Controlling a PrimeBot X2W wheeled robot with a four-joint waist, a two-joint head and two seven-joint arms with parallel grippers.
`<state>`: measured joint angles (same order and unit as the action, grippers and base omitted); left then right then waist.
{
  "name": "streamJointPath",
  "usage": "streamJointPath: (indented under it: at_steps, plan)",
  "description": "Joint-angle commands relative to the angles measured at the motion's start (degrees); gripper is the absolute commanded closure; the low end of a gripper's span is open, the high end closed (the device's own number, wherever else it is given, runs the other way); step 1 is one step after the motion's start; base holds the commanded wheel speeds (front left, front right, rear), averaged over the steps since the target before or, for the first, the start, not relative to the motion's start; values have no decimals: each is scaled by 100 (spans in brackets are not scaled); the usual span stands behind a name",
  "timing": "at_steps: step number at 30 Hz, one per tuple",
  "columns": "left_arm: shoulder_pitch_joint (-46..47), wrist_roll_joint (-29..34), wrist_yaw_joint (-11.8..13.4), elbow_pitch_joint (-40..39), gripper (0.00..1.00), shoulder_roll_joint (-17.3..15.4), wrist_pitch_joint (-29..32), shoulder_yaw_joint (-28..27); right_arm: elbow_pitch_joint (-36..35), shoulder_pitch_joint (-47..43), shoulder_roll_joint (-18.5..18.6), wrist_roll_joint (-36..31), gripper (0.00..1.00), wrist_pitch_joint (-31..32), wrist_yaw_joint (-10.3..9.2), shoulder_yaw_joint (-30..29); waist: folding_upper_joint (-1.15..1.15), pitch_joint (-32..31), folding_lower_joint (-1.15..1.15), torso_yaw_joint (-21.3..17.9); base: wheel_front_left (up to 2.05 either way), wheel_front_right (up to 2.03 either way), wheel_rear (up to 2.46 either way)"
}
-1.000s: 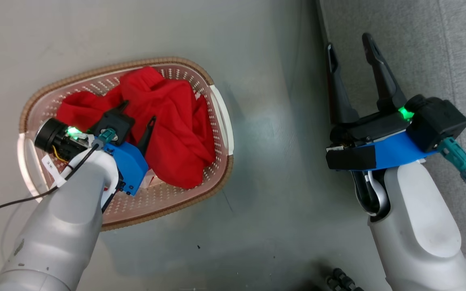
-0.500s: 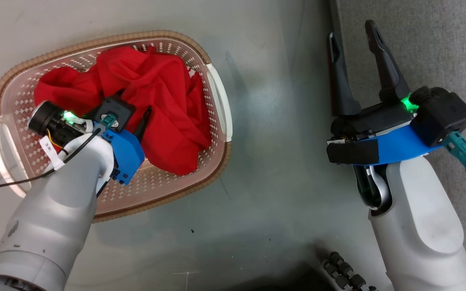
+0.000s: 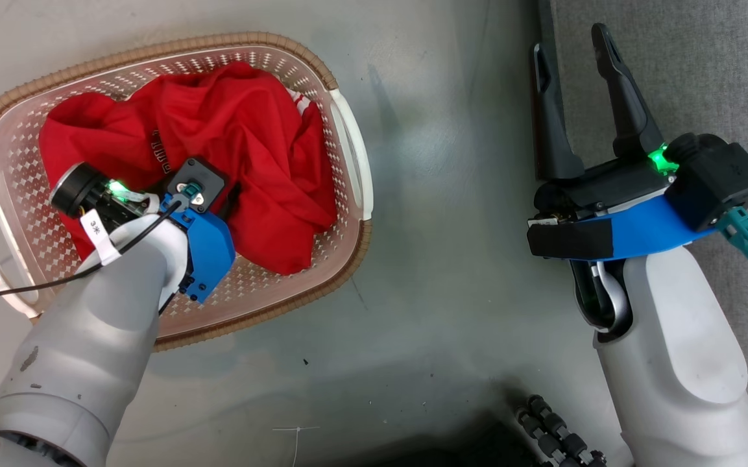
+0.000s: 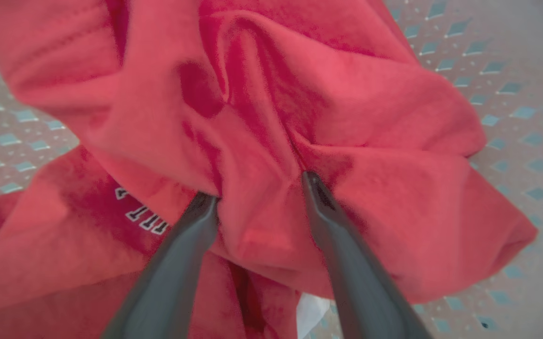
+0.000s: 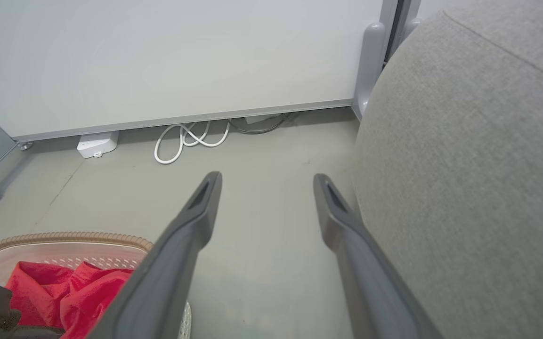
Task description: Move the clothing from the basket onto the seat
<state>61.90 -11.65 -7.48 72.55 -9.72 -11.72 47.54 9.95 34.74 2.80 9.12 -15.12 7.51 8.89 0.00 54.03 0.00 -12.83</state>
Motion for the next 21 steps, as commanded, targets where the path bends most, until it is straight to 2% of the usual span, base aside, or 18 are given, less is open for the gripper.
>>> streamJointPath:
  at_steps: [1,14,21]
  plan:
    - [64,-55,4,36,100,4,24,77,-29,67,16,-6,0,-6,-3,-19,0,9,0,11,0,0,0]
    - [107,-363,4,74,100,88,-109,383,33,56,16,-81,0,-6,-4,-59,0,-83,0,133,0,0,0]
    - [-55,-608,4,-40,100,216,-269,512,94,2,16,-133,0,-6,-4,-79,0,-343,0,253,0,0,0]
